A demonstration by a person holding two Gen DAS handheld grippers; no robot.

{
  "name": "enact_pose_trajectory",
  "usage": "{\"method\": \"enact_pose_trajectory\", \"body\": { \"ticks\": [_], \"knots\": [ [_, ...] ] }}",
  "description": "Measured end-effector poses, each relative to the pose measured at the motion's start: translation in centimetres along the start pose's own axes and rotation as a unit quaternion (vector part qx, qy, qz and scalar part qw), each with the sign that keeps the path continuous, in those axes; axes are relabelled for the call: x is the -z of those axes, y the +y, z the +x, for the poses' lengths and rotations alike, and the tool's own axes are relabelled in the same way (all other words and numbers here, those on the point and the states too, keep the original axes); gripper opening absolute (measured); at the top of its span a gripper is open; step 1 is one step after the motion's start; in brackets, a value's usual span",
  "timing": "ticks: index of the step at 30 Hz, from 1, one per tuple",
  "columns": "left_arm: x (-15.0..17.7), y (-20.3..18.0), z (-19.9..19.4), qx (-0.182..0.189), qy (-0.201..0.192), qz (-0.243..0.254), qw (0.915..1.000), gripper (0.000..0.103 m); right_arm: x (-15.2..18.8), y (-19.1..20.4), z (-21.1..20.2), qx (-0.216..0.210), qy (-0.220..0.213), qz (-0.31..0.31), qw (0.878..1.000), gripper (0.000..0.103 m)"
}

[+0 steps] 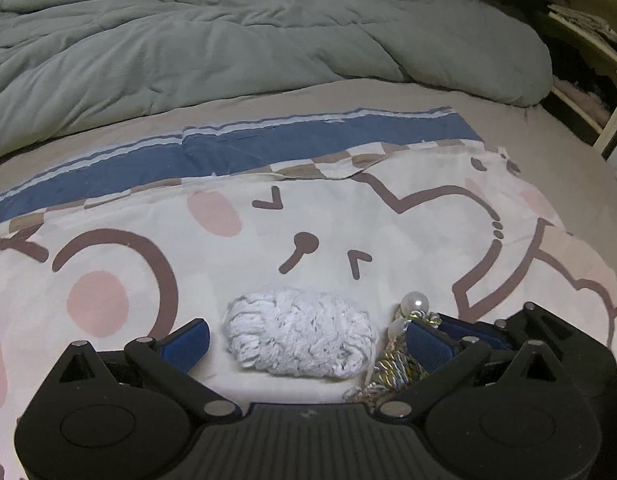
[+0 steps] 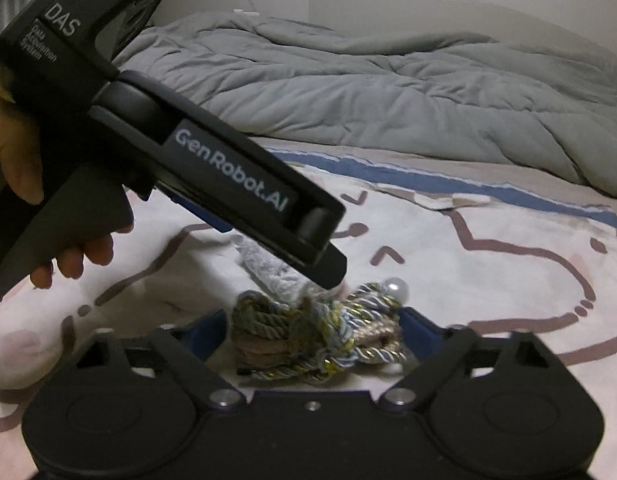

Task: Organize objects
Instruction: 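Lower the left tool onto the white crocheted ball while the right tool approaches the braided gold rope, then grasp the white crocheted ball with the left tool while the right tool grasps the braided rope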

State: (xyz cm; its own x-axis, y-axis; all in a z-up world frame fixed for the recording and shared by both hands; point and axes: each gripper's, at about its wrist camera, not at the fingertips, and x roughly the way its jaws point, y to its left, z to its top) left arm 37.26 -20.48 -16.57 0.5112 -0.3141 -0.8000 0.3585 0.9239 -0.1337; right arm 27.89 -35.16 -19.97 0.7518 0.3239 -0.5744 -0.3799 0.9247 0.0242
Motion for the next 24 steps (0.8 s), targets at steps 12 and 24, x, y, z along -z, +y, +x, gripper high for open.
{"method": "enact_pose_trajectory", "body": {
  "ticks": [12,24],
  "knots": [
    [0.3,-0.4,1.4,-0.028,0.017,0.028,0.9991,0.086,0.4,-0.4,-1.0,-0.013,-0.011,0.003,1.000,0.083],
    [1.2,0.2,-1.7,-0.016,-0.007,-0.012,0.9998,0.078,0.8,-0.4,-3.2,-0.002,-0.006,0.016,1.000,0.082]
  ]
}}
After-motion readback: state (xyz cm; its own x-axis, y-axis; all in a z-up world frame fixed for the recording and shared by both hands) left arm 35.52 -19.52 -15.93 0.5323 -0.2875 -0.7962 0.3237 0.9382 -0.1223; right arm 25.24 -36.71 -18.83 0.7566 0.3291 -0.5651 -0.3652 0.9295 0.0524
